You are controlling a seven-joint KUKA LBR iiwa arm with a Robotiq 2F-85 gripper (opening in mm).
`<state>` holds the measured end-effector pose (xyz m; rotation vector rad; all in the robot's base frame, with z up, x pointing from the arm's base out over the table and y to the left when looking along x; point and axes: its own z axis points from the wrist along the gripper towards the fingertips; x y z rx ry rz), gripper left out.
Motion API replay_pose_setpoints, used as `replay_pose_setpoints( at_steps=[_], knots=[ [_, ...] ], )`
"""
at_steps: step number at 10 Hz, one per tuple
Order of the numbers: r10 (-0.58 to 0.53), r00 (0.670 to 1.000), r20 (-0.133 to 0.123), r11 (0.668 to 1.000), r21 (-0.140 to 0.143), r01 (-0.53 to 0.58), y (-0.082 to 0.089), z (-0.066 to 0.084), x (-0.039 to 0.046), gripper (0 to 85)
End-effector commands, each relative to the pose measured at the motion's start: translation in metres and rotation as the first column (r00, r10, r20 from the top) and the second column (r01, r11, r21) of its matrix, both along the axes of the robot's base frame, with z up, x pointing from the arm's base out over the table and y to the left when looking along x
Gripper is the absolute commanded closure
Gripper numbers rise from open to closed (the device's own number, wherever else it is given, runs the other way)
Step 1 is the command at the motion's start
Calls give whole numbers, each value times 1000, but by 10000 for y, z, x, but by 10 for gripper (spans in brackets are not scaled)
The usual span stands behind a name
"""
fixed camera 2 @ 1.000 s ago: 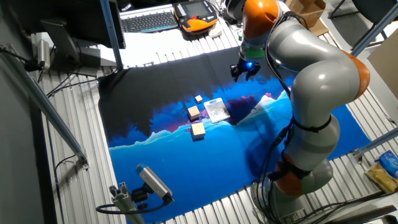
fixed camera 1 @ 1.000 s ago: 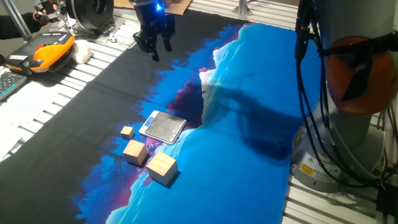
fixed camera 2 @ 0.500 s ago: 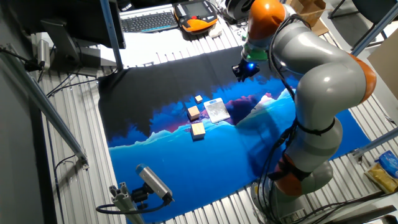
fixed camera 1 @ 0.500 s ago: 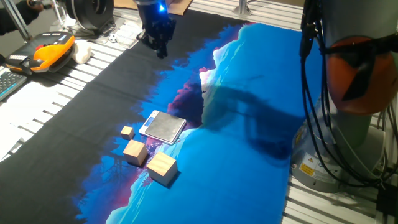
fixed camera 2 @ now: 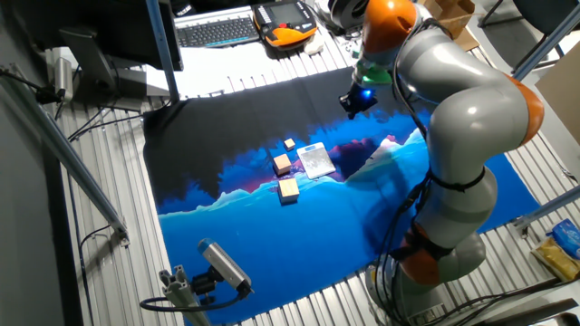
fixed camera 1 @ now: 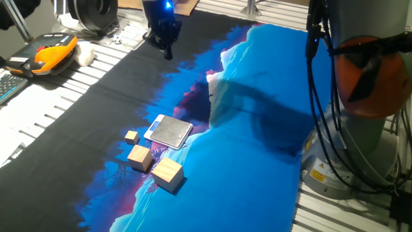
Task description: Place the block on the scale
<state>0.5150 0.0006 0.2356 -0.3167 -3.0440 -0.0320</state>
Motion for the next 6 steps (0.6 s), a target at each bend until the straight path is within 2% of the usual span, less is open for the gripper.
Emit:
replay_pose_setpoints(
  at_steps=[1,2,3,6],
  knots=[
    [7,1000,24,999,-53,-6,1,1,-1,850],
    [5,1000,29,999,-50,-4,1,1,-1,850],
    [8,1000,16,1000,-23,-8,1,1,-1,850],
    [-8,1000,19,1000,-30,9,1,1,-1,850]
  ],
)
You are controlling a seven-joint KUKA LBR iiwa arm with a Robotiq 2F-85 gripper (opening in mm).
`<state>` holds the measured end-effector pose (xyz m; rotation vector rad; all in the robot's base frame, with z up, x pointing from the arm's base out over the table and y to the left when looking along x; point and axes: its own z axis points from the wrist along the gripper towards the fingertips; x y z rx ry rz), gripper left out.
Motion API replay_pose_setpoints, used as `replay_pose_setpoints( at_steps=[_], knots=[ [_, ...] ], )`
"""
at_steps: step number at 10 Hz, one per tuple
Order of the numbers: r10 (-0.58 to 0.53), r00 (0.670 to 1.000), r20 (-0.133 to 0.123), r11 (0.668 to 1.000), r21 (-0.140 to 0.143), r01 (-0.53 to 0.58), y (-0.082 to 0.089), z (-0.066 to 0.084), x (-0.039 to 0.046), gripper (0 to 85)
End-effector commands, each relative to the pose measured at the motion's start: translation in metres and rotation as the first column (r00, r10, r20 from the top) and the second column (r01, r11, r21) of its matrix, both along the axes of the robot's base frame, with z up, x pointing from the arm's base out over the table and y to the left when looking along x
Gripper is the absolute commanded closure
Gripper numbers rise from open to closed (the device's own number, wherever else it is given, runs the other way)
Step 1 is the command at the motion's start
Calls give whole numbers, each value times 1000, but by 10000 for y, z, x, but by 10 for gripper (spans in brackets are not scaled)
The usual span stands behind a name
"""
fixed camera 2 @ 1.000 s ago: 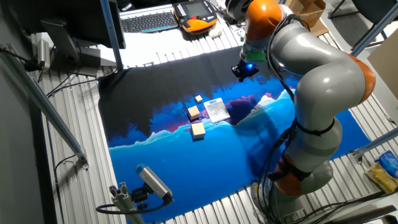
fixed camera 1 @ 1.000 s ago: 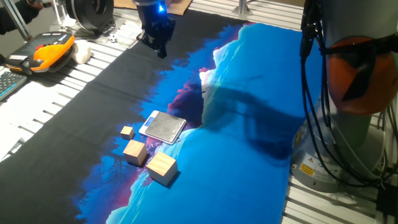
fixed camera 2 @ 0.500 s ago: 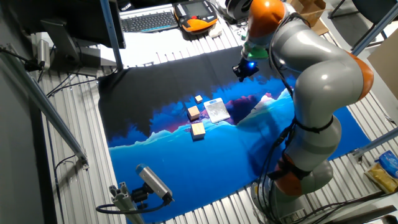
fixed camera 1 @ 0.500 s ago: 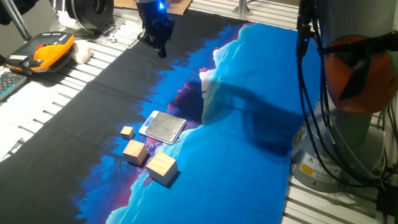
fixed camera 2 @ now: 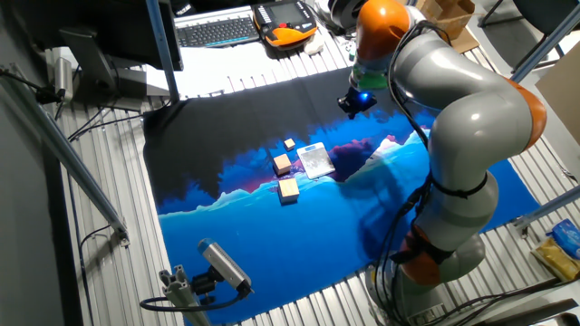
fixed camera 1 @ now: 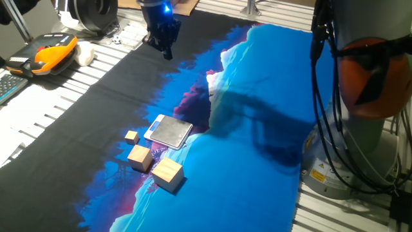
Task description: Place the block on the scale
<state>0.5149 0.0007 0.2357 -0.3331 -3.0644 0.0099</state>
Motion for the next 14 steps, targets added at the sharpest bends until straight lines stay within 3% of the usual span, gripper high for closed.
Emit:
replay_pose_setpoints(
  at_steps=[1,3,5,6,7,8,9,10,13,14],
  knots=[
    [-5,1000,-1,1000,11,6,0,0,0,850],
    [-12,1000,-19,1000,-4,12,70,40,25,850],
    [-25,998,-49,1000,-16,24,411,134,82,850],
    [-41,997,-66,999,-9,41,620,172,101,850],
    [-56,996,-70,998,-22,54,832,173,88,850],
    [-72,996,-60,997,-42,70,1035,117,42,850],
    [-81,994,-72,996,-36,79,1216,46,-6,850],
    [-108,990,-88,994,-1,108,1426,-53,-75,850],
    [-133,985,-112,991,10,135,1832,-184,-197,850],
    [-139,984,-113,990,0,140,1870,-175,-209,850]
  ],
)
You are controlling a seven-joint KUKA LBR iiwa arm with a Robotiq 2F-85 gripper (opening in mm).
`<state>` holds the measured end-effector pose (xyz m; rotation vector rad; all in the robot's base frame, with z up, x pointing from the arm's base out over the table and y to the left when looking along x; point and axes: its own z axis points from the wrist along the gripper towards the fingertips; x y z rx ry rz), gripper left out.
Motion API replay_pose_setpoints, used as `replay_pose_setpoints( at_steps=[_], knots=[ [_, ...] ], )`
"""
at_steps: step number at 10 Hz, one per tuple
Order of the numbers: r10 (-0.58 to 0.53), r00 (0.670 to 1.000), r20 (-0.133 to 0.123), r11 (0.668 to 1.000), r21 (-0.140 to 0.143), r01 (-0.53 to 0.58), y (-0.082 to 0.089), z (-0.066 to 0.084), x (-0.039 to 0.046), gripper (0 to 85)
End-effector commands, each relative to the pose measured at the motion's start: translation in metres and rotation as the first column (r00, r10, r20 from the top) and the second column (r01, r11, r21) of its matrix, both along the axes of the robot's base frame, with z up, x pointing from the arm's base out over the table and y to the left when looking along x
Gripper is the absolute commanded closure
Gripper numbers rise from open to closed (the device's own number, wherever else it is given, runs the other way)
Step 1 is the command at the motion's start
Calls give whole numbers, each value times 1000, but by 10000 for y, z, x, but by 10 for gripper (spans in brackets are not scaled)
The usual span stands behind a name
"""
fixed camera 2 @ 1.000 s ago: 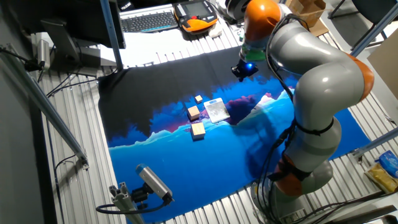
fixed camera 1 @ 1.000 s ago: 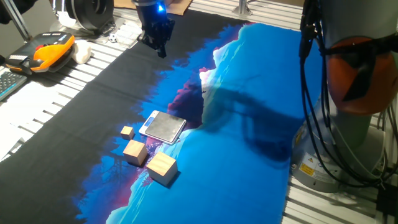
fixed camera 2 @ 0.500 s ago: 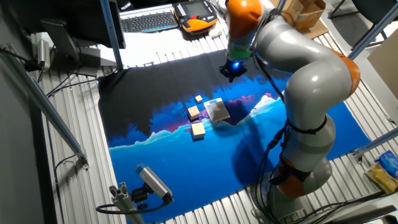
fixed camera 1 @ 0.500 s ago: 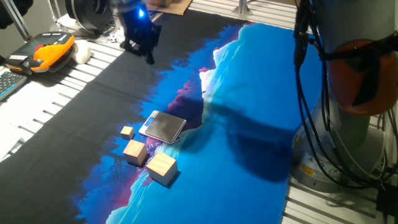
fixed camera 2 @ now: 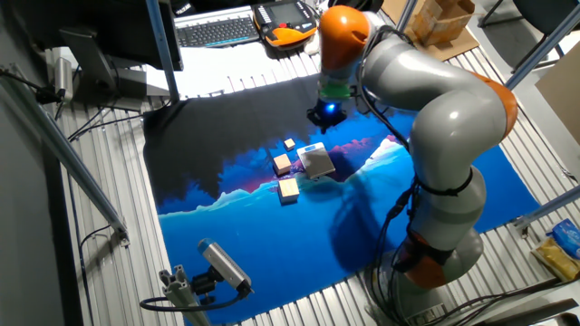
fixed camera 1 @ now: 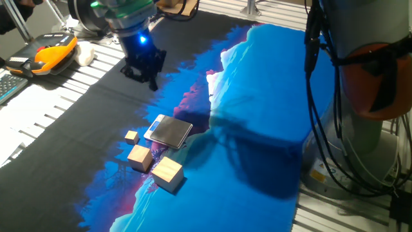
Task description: Place the block on the scale
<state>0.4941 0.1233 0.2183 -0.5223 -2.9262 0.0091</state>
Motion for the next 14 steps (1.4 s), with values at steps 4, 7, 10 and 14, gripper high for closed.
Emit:
replay_pose_setpoints(
  at_steps=[4,7,10,14],
  knots=[
    [45,999,-5,998,50,-45,645,0,-1,850],
    [53,999,0,997,64,-53,645,0,-1,850],
    [51,999,0,997,58,-51,645,0,-1,850],
    [32,999,6,999,23,-32,657,-5,-18,850]
  ],
)
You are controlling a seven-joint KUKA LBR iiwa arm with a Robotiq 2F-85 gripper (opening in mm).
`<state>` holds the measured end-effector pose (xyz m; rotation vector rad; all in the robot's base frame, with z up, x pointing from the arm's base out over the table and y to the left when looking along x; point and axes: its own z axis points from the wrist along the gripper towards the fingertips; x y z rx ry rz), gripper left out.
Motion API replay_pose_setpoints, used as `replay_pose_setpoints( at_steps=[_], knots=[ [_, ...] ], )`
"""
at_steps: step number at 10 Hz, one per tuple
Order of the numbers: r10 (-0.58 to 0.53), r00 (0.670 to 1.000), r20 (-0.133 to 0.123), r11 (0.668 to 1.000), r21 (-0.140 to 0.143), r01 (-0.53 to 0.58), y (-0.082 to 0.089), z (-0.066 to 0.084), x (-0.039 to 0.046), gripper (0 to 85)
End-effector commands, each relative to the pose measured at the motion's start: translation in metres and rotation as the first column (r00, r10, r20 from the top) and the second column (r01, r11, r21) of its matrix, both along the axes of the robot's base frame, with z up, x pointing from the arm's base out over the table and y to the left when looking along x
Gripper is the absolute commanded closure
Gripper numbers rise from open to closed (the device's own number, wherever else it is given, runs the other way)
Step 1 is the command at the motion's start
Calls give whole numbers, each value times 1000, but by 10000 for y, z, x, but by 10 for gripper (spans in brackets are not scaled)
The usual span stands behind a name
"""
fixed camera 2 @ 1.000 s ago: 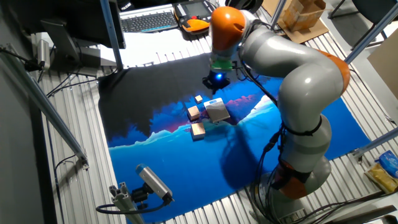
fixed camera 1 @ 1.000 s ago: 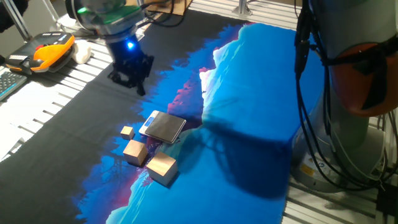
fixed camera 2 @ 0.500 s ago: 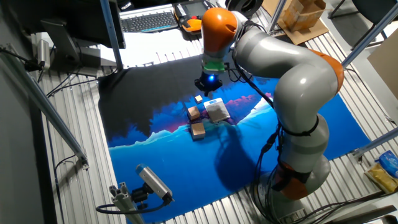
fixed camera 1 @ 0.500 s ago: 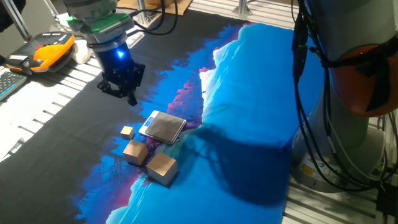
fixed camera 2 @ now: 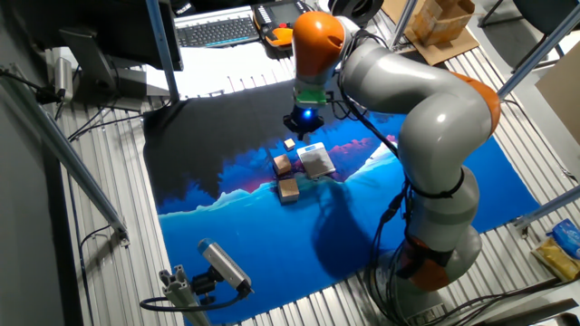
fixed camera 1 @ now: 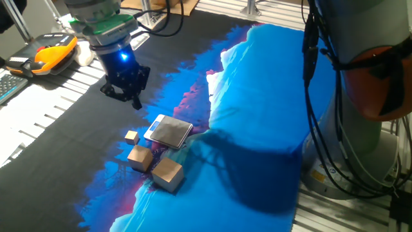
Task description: Place the block on the scale
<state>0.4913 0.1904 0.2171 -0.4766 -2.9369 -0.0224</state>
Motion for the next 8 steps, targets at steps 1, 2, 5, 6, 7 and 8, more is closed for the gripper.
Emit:
replay_pose_setpoints(
  at_steps=[1,2,5,6,7,8],
  knots=[
    [-8,1000,8,1000,-9,9,57,-24,-88,850],
    [-4,1000,20,1000,-30,5,114,-78,-197,850],
    [30,1000,9,998,-52,-30,223,-233,-342,850],
    [32,999,9,998,-52,-31,241,-309,-378,850],
    [30,999,19,998,-52,-29,258,-398,-423,850],
    [25,999,23,999,-44,-24,281,-463,-453,850]
  ],
)
